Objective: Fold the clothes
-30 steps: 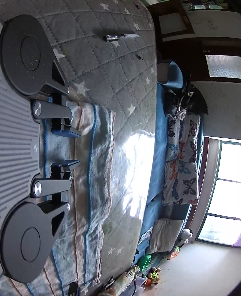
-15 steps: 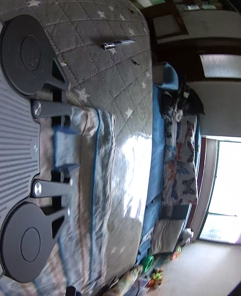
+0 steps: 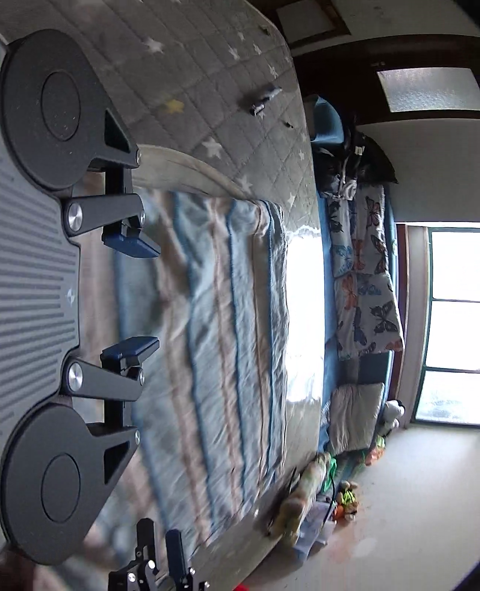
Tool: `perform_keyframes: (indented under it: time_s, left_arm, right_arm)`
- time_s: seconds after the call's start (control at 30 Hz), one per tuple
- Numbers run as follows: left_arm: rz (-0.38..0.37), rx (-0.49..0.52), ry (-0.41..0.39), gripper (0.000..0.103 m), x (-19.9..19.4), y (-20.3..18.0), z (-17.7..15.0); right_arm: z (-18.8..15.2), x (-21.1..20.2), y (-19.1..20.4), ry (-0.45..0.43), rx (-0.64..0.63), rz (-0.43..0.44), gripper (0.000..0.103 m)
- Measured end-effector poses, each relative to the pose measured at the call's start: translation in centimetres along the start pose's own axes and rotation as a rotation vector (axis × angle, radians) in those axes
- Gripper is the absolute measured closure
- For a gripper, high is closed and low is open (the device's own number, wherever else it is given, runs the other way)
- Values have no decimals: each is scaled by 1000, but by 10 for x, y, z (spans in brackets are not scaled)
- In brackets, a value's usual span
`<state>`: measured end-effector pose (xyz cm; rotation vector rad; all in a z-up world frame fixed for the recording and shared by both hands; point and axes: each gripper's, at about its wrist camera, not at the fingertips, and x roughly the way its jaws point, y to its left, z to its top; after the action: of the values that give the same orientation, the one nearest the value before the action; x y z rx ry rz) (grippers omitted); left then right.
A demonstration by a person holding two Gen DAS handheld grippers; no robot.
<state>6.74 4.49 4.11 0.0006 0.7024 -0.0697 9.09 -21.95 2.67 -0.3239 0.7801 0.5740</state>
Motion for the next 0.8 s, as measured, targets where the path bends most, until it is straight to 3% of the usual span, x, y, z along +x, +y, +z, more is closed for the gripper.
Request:
perform_keyframes:
  time_s: [0.07, 0.37, 0.53, 0.7, 0.8]
  left_arm:
    - [15, -8, -25, 48, -17, 2, -10]
    - [155, -168, -31, 46, -58, 47, -51]
    - [237, -238, -31, 42, -74, 78, -67]
    - [261, -270, -21, 40, -80, 94, -79]
    - [271, -282, -18, 38, -84, 102, -85]
  right_arm:
    - [-6, -14, 13, -9, -15, 31, 69]
    - [-16, -35, 89, -12, -112, 354, 68]
    - [-9, -18, 116, 12, -137, 427, 67]
    - [-4, 0, 130, 42, -119, 478, 67]
    - [-5, -2, 137, 13, -129, 496, 66]
